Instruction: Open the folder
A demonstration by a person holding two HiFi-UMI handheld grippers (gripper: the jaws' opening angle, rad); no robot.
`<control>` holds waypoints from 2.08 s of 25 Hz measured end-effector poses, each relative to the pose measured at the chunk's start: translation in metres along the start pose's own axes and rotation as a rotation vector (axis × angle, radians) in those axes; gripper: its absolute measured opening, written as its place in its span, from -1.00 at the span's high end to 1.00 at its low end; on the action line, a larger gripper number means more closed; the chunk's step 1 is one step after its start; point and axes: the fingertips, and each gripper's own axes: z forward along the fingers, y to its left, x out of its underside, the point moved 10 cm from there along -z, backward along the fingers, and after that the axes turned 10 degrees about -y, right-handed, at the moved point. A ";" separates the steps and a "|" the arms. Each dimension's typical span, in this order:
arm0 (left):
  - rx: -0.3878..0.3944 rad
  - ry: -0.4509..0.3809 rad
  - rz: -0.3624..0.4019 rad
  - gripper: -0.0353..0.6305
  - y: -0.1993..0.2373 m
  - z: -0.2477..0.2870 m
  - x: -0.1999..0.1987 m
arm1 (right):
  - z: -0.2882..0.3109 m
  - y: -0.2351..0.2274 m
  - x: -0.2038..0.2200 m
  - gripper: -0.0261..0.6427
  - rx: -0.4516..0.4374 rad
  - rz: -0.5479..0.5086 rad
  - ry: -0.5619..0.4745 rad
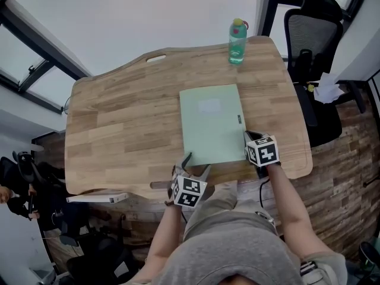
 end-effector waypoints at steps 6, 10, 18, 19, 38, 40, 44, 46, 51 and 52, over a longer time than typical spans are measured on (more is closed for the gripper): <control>-0.011 -0.019 -0.004 0.01 -0.002 -0.005 -0.001 | 0.000 -0.001 0.001 0.91 -0.006 0.037 -0.009; -0.022 -0.044 -0.045 0.14 -0.001 -0.009 -0.002 | 0.000 -0.004 0.002 0.91 -0.021 0.060 -0.020; -0.070 -0.104 -0.032 0.42 -0.005 -0.027 -0.002 | -0.001 -0.003 0.001 0.91 -0.017 0.040 -0.024; -0.082 -0.114 -0.032 0.44 -0.004 -0.030 -0.002 | -0.001 -0.002 0.001 0.91 -0.015 0.025 -0.024; -0.266 -0.208 -0.085 0.62 0.032 -0.078 -0.001 | 0.002 0.004 0.000 0.91 0.017 -0.085 -0.011; -0.293 -0.214 -0.110 0.62 0.036 -0.082 0.002 | 0.001 0.005 0.000 0.91 0.020 -0.089 -0.010; -0.341 -0.217 -0.163 0.62 0.044 -0.088 0.009 | 0.002 0.006 -0.001 0.91 0.027 -0.110 -0.006; -0.365 -0.225 -0.206 0.62 0.047 -0.092 0.010 | 0.002 0.006 0.000 0.91 0.023 -0.113 0.000; -0.422 -0.207 -0.260 0.62 0.051 -0.094 0.021 | 0.002 0.007 -0.001 0.91 0.020 -0.121 0.005; -0.433 -0.201 -0.268 0.62 0.052 -0.095 0.023 | 0.001 0.007 -0.001 0.91 0.020 -0.123 0.004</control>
